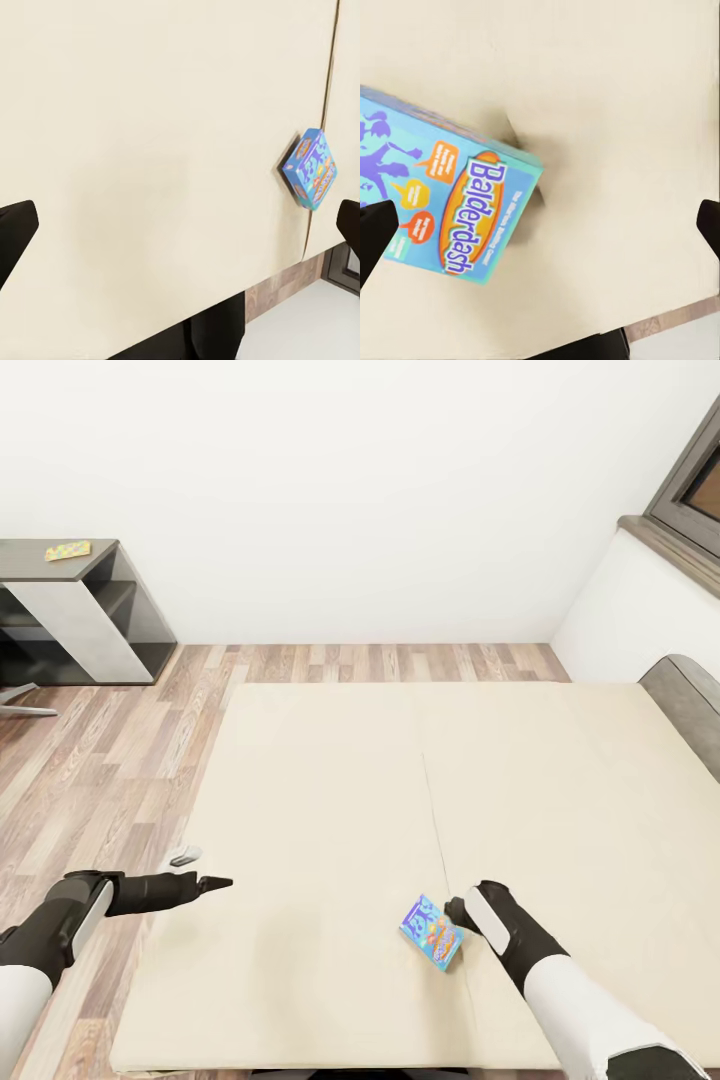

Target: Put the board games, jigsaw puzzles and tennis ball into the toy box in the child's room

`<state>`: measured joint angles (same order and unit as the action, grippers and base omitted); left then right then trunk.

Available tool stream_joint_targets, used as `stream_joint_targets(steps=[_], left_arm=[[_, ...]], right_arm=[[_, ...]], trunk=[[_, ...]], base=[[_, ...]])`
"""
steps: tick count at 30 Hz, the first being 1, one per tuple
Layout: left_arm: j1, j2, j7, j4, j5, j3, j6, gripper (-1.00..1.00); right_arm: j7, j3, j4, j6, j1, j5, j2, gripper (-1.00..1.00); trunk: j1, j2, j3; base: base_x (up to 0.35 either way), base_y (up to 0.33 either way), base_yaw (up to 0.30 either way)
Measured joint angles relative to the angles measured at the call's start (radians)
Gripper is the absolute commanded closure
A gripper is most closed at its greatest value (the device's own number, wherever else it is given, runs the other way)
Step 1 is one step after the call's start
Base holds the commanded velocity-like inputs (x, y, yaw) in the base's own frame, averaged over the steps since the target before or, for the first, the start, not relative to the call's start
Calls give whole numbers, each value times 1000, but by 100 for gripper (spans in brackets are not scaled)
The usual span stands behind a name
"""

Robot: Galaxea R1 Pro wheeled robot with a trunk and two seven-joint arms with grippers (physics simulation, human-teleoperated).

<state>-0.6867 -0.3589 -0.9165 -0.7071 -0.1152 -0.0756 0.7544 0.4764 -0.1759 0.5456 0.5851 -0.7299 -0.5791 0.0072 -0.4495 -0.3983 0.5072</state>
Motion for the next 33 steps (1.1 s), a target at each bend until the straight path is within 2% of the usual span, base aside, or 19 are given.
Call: stream_joint_targets(steps=[4, 9, 11, 14, 21, 25, 33], left_arm=[[0, 1, 2, 0, 1, 2, 0, -100], [0, 6, 2, 0, -2, 3, 0, -100], [0, 19, 3, 0, -2, 3, 0, -100], [-2, 41, 3, 0, -1, 2, 1, -100], [-5, 61, 7, 0, -1, -3, 0, -100], [-6, 81, 23, 0, -2, -3, 0, -100], [-6, 119, 107, 0, -1, -3, -2, -100]], right_arm=[[1, 38, -2, -1, -11, 0, -22, -100], [0, 54, -2, -20, -12, -1, -44, -100], [-3, 58, -3, -30, -11, -2, -49, -100], [-16, 58, -3, -37, -11, -1, -49, -100], [-49, 53, -2, -42, -11, 10, -40, -100], [-57, 57, -1, -42, -9, 4, -42, -100], [-134, 60, 4, -43, -4, 1, -51, -100]], trunk=[[0, 0, 0], [0, 0, 0], [0, 0, 0], [0, 0, 0], [0, 0, 0], [0, 0, 0], [0, 0, 0]], base=[[0, 0, 0], [0, 0, 0], [0, 0, 0], [0, 0, 0], [0, 0, 0], [0, 0, 0], [0, 0, 0]])
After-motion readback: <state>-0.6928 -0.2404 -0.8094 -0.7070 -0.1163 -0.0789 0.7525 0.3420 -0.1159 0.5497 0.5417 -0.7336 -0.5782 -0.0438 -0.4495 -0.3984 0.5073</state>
